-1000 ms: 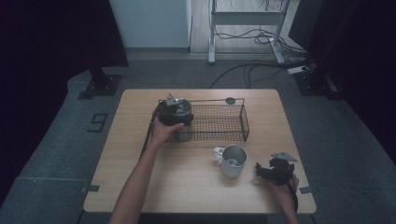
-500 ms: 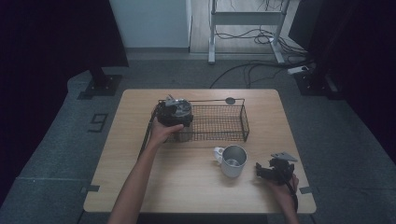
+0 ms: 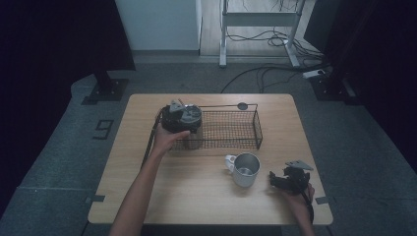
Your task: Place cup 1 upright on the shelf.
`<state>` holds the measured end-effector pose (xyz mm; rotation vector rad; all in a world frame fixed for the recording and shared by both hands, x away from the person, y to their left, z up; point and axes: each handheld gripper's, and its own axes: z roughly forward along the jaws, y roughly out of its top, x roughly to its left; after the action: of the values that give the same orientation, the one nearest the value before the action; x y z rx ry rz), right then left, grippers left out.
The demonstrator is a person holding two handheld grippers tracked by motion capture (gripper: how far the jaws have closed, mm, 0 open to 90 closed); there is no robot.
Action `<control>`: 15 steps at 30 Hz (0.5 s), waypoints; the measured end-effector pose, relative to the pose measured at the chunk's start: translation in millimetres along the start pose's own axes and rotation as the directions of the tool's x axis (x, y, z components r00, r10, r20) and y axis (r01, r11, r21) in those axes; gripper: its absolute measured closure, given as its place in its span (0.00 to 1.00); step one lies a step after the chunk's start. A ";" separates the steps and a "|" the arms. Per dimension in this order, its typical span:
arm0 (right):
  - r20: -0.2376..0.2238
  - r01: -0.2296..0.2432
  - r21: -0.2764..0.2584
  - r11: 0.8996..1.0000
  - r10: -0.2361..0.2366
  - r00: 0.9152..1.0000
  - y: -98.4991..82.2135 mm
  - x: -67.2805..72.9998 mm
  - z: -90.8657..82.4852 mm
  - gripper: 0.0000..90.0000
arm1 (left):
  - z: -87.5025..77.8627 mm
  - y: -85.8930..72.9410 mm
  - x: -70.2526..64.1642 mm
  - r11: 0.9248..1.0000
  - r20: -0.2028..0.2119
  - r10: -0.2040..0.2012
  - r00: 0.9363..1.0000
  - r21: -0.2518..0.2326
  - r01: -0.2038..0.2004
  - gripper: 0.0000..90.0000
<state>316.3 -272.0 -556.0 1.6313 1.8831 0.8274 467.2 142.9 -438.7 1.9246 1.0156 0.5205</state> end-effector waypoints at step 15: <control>0.012 -0.008 -0.003 1.000 0.008 1.000 1.1 -0.4 1.3 0.09 | -30.0 -9.0 -6.4 0.999 0.026 0.007 1.000 -0.033 -0.006 0.00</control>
<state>318.0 -272.2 -556.0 1.6398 1.8670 0.8213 439.1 155.4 -430.2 1.9012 0.9786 0.5113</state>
